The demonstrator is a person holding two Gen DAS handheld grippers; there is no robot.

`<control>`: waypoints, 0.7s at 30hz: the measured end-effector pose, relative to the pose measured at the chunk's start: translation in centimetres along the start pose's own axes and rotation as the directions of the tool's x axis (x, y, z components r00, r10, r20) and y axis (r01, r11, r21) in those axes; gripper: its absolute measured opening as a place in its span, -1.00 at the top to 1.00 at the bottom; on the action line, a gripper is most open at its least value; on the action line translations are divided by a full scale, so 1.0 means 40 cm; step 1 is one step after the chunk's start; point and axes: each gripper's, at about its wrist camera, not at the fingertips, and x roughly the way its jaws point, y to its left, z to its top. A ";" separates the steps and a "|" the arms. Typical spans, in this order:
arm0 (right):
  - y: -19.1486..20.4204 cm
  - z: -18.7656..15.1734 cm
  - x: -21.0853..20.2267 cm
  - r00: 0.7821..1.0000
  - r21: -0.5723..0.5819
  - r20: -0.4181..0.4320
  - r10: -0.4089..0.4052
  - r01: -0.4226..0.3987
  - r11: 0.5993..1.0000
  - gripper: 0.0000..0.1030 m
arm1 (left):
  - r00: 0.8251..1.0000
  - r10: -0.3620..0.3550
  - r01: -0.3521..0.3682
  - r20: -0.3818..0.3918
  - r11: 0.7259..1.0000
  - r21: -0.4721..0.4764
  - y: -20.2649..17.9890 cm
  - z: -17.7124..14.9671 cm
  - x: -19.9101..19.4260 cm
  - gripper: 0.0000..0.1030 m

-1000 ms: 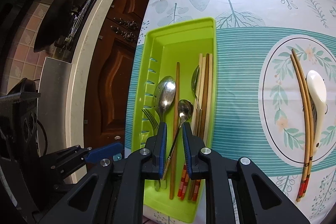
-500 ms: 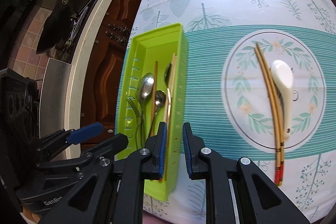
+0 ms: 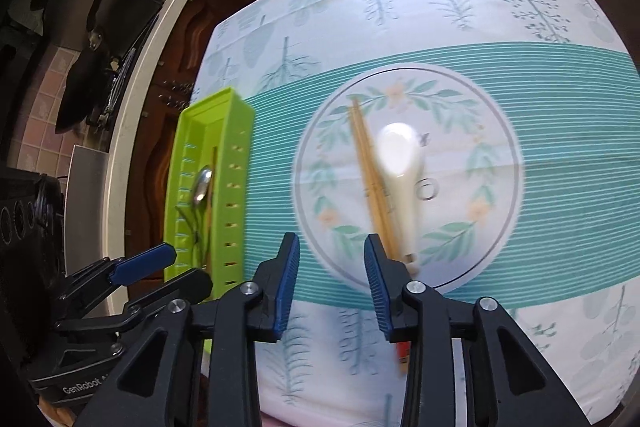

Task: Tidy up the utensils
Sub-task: 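Open both tools over the tray and move them back to the plate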

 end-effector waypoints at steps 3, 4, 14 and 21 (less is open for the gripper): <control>-0.061 0.018 0.009 1.000 0.001 -0.014 0.019 -0.019 1.000 0.33 | 1.000 0.007 -0.007 0.000 1.000 0.001 -0.032 0.001 0.034 -0.20; -0.079 0.026 0.015 1.000 -0.002 -0.019 0.015 -0.015 1.000 0.33 | 1.000 0.014 -0.014 -0.005 1.000 0.003 -0.042 0.002 0.051 -0.20; -0.094 0.078 0.095 0.998 -0.126 -0.053 -0.014 0.007 0.992 0.33 | 0.998 0.026 -0.027 -0.063 1.000 -0.016 -0.079 0.030 0.183 -0.12; -0.075 0.101 0.139 0.994 -0.190 -0.067 -0.087 0.073 0.979 0.47 | 0.996 0.043 -0.045 -0.075 0.999 -0.026 -0.083 0.060 0.222 -0.10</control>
